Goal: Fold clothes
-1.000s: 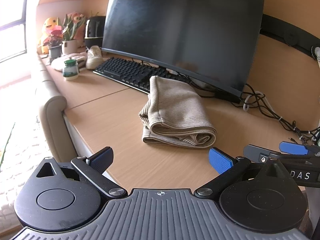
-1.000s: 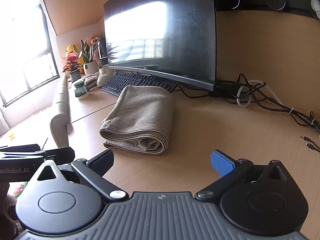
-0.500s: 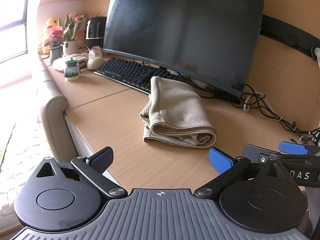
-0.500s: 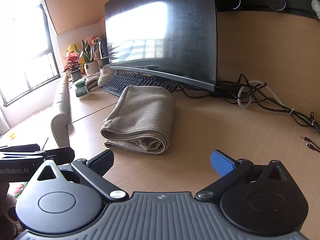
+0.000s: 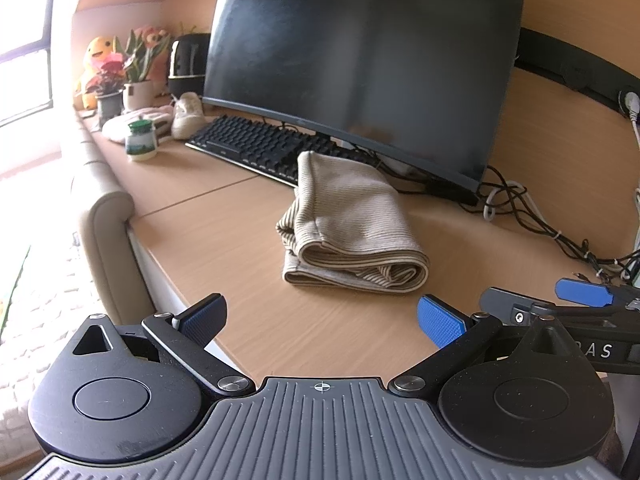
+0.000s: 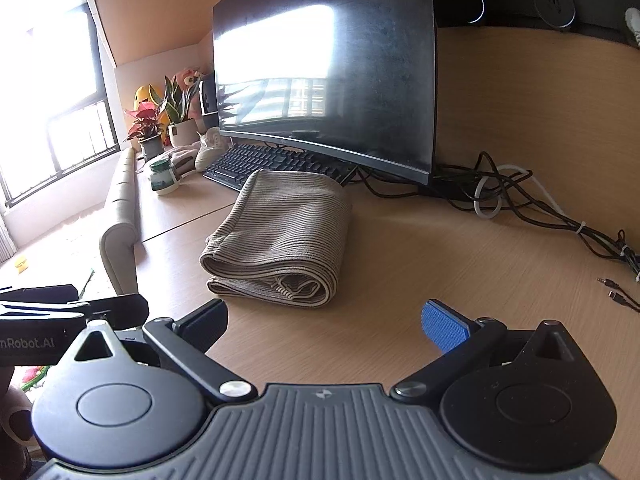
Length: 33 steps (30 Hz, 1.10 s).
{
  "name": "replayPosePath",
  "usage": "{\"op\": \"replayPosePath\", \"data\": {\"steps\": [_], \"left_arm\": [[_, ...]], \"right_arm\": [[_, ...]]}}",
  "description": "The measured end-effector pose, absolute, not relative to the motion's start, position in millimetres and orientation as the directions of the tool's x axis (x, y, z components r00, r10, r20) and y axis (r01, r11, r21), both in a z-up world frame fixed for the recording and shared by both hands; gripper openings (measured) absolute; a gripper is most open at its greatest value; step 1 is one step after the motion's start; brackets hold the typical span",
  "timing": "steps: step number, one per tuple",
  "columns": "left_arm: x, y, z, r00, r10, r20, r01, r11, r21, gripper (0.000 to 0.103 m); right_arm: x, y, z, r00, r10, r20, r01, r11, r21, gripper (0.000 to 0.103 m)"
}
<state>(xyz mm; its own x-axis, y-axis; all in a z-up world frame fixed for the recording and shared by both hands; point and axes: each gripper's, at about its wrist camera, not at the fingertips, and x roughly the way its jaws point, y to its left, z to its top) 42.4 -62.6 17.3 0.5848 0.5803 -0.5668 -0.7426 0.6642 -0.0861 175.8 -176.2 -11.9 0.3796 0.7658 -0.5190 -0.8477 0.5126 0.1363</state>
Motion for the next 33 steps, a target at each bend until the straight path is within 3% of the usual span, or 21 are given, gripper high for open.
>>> {"op": "replayPosePath", "data": {"steps": [33], "left_arm": [[43.0,-61.4,12.4,0.534,0.599,-0.597,-0.762,0.646,-0.033,0.103]], "right_arm": [[176.5,-176.0,-13.7,0.365,0.764,-0.532,-0.854,0.502,0.135,0.103]]}}
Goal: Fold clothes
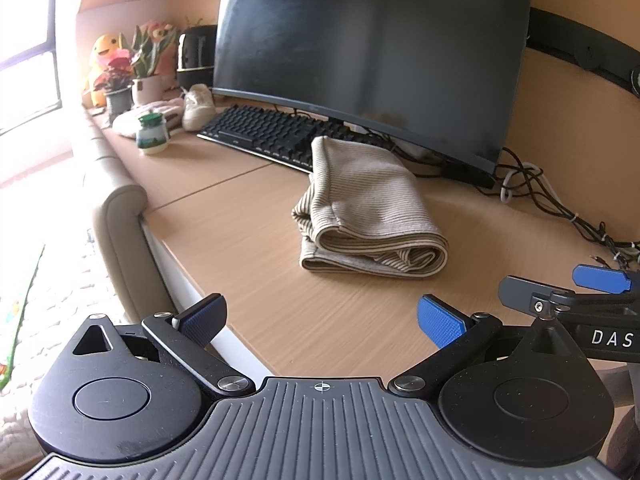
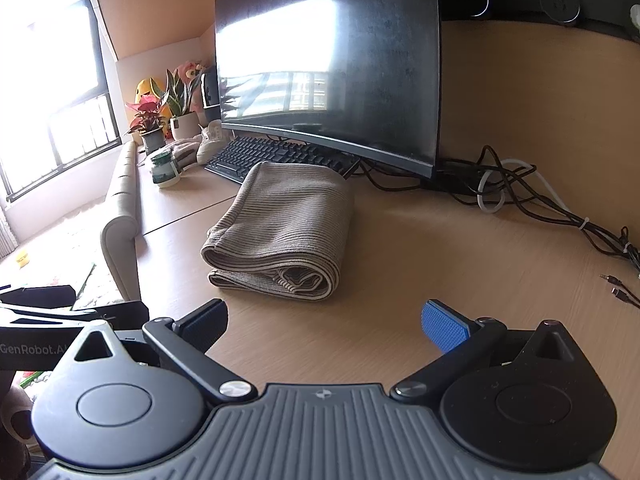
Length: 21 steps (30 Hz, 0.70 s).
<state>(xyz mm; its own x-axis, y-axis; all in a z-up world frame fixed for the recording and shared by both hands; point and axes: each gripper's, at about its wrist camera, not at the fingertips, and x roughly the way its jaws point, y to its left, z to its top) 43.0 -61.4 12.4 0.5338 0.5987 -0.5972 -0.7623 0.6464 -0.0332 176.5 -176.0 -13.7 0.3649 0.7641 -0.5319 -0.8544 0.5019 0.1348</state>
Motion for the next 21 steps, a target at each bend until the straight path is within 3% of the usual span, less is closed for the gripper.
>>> {"op": "replayPosePath", "data": {"steps": [21], "left_arm": [[40.5,-62.0,11.3,0.527,0.597,-0.605,-0.77,0.637,-0.043,0.103]], "right_arm": [[175.0,-174.0,-14.2,0.362,0.763,-0.535,-0.858,0.497,0.13,0.103]]}}
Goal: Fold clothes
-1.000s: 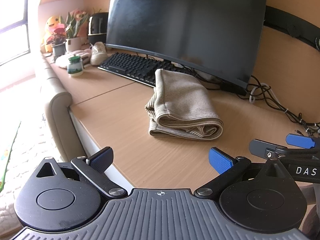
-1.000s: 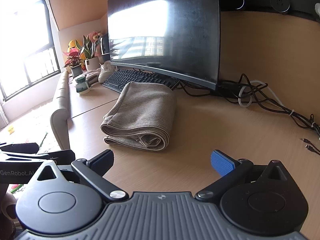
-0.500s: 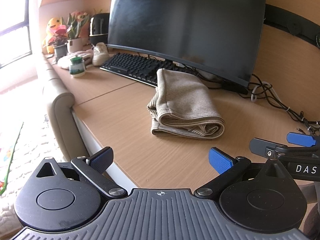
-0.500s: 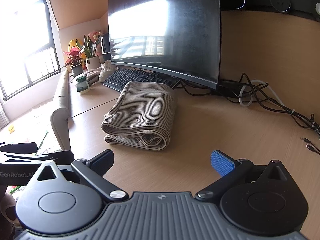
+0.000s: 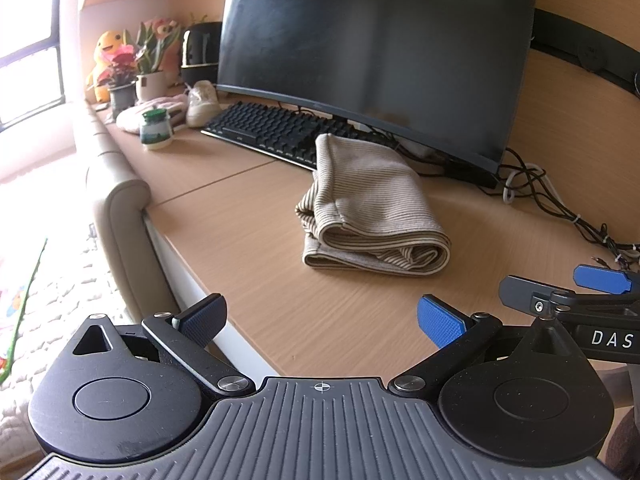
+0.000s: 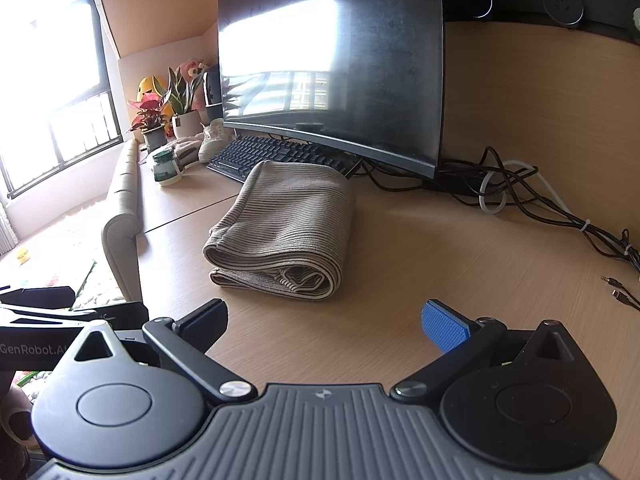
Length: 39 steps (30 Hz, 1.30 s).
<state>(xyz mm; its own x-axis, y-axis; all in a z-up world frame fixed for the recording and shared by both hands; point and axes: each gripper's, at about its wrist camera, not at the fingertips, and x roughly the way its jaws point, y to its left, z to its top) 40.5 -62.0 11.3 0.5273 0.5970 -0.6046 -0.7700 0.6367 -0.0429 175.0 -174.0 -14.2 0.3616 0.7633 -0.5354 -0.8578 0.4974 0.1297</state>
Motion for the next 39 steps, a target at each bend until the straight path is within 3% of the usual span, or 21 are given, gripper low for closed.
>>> {"op": "replayPosePath", "data": {"steps": [39], "left_arm": [[37.9,-63.1,9.6,0.508,0.606,-0.612,-0.786,0.616,-0.043,0.103]], "right_arm": [[172.6,-172.6,-18.6,0.341,0.761,-0.551,-0.865,0.484,0.133,0.103]]}}
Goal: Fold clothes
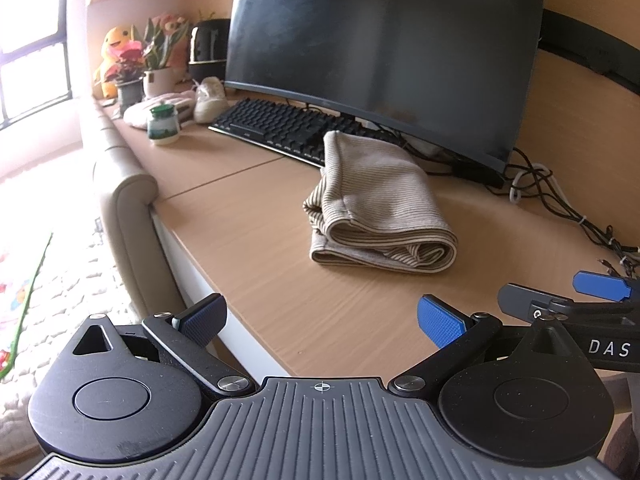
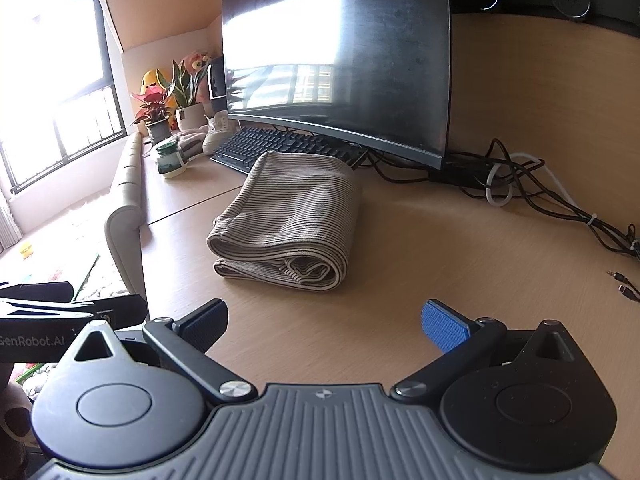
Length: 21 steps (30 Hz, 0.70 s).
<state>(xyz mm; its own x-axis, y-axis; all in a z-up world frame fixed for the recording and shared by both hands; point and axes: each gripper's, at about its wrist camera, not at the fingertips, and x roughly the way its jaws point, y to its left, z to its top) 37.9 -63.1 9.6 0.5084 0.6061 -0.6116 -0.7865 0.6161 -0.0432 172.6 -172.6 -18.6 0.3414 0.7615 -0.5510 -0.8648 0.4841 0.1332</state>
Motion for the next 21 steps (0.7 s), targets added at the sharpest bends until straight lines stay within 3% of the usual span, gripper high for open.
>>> {"op": "replayPosePath", "data": {"steps": [21], "left_arm": [[37.4,-62.2,7.9,0.508,0.606,-0.612,-0.789,0.612,-0.049,0.103]], "right_arm": [[174.0,-170.6,-20.5,0.333,0.759,-0.56,-0.865,0.483,0.14,0.103]]}}
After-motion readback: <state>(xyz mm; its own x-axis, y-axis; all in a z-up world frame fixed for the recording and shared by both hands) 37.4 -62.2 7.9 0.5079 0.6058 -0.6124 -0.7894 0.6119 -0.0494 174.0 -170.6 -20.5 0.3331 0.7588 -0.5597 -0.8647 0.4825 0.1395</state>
